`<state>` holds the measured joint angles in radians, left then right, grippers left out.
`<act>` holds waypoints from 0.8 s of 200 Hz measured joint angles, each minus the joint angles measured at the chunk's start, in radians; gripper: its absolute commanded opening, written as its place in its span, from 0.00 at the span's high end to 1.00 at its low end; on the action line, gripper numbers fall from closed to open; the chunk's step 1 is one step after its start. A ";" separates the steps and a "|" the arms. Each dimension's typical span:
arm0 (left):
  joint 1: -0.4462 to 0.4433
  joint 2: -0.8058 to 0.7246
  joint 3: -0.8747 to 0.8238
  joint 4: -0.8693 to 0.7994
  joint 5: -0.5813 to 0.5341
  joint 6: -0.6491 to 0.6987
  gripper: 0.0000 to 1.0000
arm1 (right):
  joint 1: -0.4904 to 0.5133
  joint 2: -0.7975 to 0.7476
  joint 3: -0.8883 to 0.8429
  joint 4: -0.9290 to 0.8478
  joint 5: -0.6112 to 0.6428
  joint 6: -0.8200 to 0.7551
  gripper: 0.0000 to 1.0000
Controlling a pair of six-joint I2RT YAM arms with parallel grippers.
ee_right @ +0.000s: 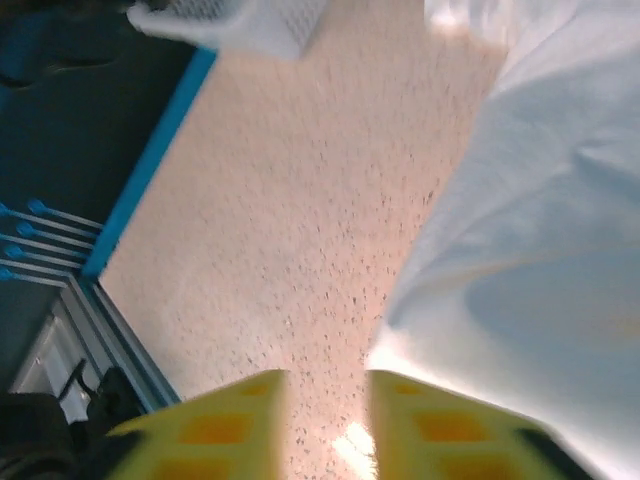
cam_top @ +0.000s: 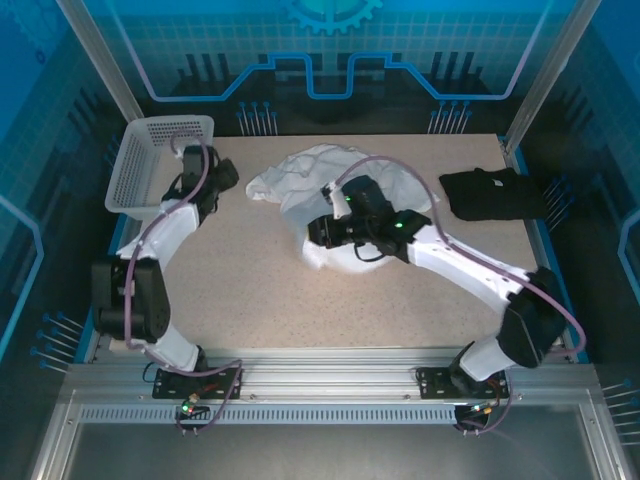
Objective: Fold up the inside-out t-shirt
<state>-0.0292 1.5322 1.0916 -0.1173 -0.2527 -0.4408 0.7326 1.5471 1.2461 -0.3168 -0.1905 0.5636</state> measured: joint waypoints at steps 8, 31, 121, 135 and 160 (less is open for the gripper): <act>-0.006 -0.083 -0.089 -0.007 0.035 -0.029 0.25 | -0.004 0.026 0.009 -0.019 0.002 -0.016 0.43; -0.084 -0.307 -0.293 -0.007 0.135 -0.106 0.24 | -0.091 -0.007 -0.006 -0.086 0.006 -0.075 0.38; -0.606 -0.293 -0.500 -0.035 0.280 -0.269 0.24 | -0.607 0.082 -0.088 -0.289 0.219 -0.208 0.36; -0.619 -0.282 -0.500 -0.035 0.280 -0.285 0.24 | -0.607 0.150 -0.075 -0.319 0.211 -0.227 0.36; -0.621 -0.284 -0.500 -0.038 0.268 -0.294 0.24 | -0.599 0.215 -0.068 -0.373 0.201 -0.255 0.36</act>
<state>-0.6502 1.2480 0.5919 -0.1551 0.0151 -0.7353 0.1337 1.7622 1.1786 -0.6895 0.0101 0.3088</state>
